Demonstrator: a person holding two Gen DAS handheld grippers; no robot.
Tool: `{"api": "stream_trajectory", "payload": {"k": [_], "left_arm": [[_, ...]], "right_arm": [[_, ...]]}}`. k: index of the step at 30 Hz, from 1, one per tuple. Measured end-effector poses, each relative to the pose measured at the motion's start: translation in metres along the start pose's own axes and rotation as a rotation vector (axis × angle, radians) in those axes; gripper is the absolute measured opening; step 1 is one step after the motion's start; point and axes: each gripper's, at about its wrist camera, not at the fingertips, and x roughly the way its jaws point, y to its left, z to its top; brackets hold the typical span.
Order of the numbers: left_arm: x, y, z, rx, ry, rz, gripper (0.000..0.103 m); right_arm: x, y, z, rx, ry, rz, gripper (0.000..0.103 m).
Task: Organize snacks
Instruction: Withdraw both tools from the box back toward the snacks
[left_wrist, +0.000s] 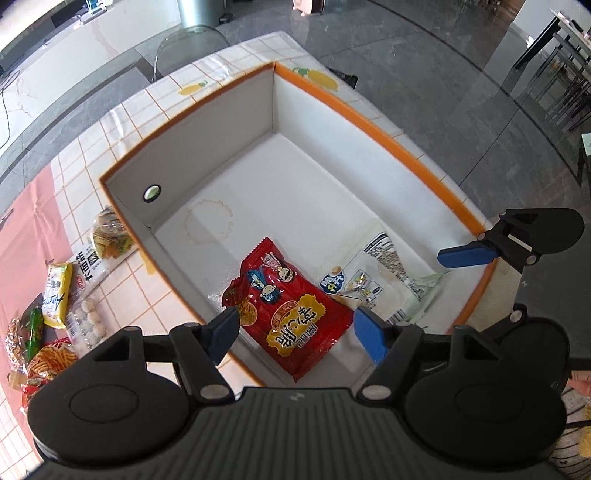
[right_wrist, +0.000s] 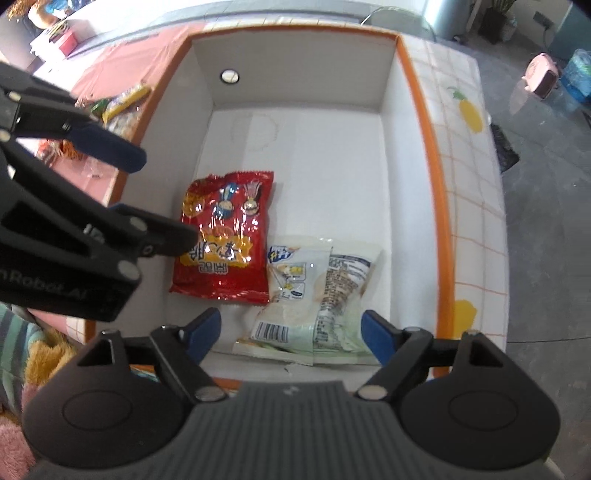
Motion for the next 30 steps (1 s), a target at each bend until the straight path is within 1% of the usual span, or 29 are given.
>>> {"api": "stream_trajectory", "payload": {"k": [4,7,11,15,18,23,27,30], "left_arm": [[-0.022,0.002,-0.009,-0.019,-0.053,-0.004,0.083],[-0.041,0.007,-0.021,-0.049,-0.122,-0.005,0.083],[-0.066,0.011,-0.041,-0.075,-0.208,0.021,0.083],[-0.088,0.023,-0.063,-0.127,-0.280,-0.006,0.083],[-0.100,0.030,-0.080,-0.153,-0.324,-0.001,0.083],[-0.115,0.044,-0.113,-0.202,-0.391,0.044,0.083],[-0.127,0.058,-0.141,-0.251,-0.445,0.106,0.083],[-0.133,0.074,-0.161,-0.303,-0.470,0.121,0.083]], "right_arm": [[-0.022,0.004,-0.005,0.015,-0.061,-0.028,0.080],[-0.041,0.012,-0.011,0.030,-0.131,-0.062,0.080],[-0.063,0.026,-0.021,0.041,-0.212,-0.092,0.080],[-0.080,0.042,-0.032,0.062,-0.281,-0.123,0.080],[-0.088,0.058,-0.039,0.075,-0.330,-0.141,0.080],[-0.105,0.090,-0.052,0.091,-0.426,-0.173,0.080],[-0.116,0.117,-0.062,0.104,-0.498,-0.170,0.080],[-0.121,0.137,-0.067,0.110,-0.543,-0.163,0.080]]}}
